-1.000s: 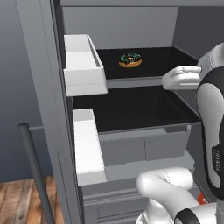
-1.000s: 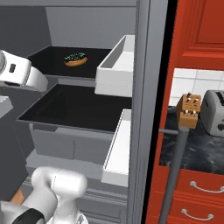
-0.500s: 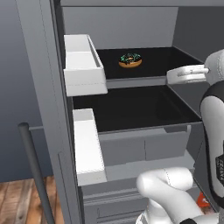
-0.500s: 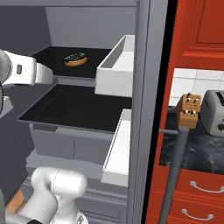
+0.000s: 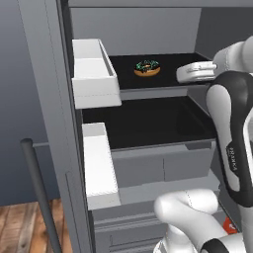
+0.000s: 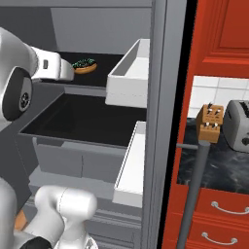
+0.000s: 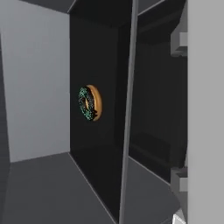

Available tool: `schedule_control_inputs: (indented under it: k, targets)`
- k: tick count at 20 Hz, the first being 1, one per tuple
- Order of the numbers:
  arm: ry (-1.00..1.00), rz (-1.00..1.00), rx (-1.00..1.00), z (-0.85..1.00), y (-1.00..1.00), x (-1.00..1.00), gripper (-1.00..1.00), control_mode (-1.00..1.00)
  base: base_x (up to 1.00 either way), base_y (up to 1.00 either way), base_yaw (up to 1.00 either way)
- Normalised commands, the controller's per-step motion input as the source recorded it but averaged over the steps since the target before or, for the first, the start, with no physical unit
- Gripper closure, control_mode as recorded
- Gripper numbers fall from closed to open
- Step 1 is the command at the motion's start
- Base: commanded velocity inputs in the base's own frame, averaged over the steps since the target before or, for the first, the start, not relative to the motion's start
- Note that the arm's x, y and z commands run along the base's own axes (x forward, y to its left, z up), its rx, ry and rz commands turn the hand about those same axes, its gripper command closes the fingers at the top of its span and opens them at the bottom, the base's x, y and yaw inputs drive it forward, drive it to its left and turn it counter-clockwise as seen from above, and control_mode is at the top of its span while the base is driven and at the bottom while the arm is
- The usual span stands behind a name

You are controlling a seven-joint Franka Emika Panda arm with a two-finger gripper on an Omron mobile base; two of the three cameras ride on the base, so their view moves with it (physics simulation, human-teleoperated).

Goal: Take the donut and cupcake from the fridge and place them on the empty tray on the dining counter.

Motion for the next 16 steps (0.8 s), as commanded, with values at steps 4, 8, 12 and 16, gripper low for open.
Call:
schedule_control_inputs:
  k: [4,8,12,16]
  targets:
    - [-0.04,0.08,0.03,-0.13,-0.08,0.75,-1.0,-1.0,0.0,0.0,0.0]
    - [0.04,0.05,0.03,-0.02,-0.11,0.77,-1.0,-1.0,0.0,0.0,0.0]
    - [0.0,0.0,0.0,0.0,0.0,0.77,-1.0,-1.0,0.0,0.0,0.0]
    - [0.01,0.0,0.0,0.0,0.0,0.75,-1.0,-1.0,0.0,0.0,0.0]
